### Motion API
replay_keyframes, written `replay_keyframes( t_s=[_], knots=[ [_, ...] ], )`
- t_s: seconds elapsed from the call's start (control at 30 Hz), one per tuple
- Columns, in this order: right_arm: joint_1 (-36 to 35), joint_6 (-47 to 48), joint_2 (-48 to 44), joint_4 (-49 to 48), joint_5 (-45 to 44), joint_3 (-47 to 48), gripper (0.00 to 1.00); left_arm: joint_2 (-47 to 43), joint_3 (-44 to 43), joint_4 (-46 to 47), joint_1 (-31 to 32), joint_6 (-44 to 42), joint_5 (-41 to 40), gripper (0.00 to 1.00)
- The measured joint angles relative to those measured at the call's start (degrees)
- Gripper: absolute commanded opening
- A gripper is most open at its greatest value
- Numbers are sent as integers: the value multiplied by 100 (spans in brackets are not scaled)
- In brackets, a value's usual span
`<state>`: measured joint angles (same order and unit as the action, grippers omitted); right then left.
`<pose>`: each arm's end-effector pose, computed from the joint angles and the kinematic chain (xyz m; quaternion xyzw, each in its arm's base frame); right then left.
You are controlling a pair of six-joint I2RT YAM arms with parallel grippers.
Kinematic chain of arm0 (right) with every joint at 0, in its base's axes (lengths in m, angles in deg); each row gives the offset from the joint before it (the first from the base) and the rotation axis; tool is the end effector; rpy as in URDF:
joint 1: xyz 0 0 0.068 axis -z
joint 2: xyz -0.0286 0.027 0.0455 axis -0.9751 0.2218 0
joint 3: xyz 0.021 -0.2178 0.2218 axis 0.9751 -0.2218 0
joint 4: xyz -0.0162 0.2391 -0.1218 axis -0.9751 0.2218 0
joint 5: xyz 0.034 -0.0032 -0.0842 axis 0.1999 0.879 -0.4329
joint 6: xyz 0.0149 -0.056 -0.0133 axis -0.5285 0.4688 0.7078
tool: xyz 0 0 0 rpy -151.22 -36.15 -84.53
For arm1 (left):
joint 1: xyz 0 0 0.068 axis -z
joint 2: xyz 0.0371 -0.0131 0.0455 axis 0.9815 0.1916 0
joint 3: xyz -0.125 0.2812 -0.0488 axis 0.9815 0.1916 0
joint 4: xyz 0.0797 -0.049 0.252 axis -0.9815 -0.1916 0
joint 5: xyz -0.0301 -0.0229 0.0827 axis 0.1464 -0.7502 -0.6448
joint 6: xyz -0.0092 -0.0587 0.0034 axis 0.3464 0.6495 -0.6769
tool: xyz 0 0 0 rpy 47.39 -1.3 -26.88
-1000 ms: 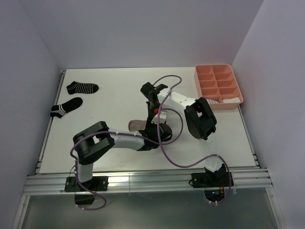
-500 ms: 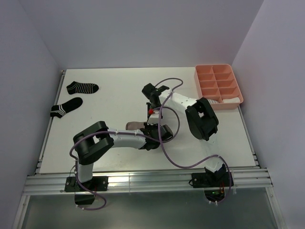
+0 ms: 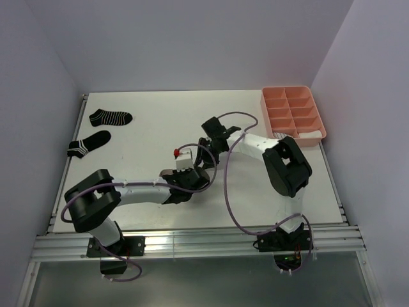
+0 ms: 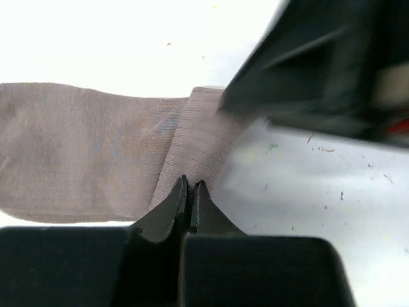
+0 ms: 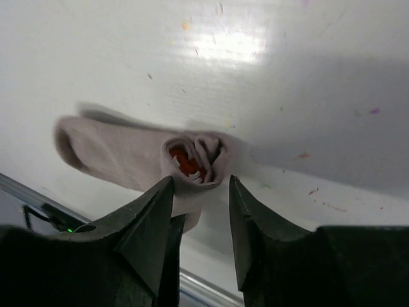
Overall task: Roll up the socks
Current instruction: Roll the sock at the center of the board.
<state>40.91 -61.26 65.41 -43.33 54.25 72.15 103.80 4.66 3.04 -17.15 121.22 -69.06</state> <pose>0.3358 0.2614 0.1952 0.0226 0.9681 0.2378 0.0757 0.1782 -0.2715 0.1885 -0.0771 0.8964 -0.0713 0.4307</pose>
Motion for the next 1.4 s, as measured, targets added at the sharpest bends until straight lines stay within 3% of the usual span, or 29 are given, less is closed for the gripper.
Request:
replay_keyframes(
  t_s=[0.27,0.57,0.67,0.97,1.4],
  knots=[
    [431,-205,-1058,-1731,138,-1038,52,-1296,1307,525,-481,492,776,1],
    [376,-151,-1012,-3134,973,-2168,54,-2820,2669,1032,-1126,1215,1488,1],
    [297,-114,-927,-3456,1198,-2286,60,-3185,2962,1075,-1311,1515,1681,1],
    [-223,-31,-439,-4138,1674,-2295,63,-3386,3287,1318,-1845,2271,2361,1],
    [-553,-328,328,-4957,2282,-1880,63,-3497,3464,1370,-2114,2887,2761,1]
  ],
)
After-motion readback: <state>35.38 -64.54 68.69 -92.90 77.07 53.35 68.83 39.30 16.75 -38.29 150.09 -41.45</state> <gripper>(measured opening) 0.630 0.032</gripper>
